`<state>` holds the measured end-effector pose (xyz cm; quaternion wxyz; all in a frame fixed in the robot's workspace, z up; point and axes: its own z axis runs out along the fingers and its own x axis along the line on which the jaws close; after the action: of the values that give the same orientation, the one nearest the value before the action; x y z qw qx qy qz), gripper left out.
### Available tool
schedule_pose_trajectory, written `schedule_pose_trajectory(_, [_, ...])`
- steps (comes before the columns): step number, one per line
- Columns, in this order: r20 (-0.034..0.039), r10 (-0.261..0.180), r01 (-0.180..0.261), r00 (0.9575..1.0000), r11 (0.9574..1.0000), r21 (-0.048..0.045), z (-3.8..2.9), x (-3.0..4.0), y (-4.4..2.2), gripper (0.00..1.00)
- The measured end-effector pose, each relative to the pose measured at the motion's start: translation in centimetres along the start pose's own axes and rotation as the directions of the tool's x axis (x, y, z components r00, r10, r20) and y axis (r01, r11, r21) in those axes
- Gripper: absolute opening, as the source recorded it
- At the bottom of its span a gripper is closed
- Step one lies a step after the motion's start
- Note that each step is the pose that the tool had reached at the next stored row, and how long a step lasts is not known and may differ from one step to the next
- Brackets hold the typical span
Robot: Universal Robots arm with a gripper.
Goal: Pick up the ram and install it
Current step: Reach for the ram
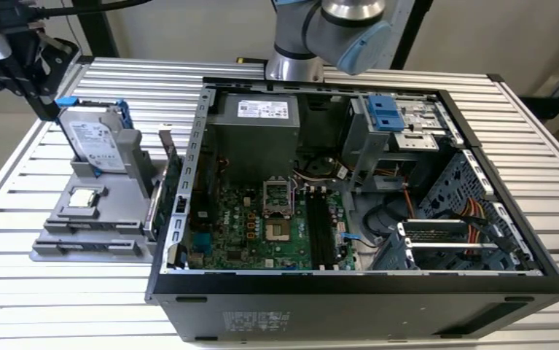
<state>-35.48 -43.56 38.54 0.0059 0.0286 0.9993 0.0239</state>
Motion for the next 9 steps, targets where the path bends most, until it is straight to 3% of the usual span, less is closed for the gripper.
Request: schedule_pose_trajectory(9, [-0.0015,0.0,0.0,1.0,1.0,0.0,-0.05,-0.11,-1.19,0.0])
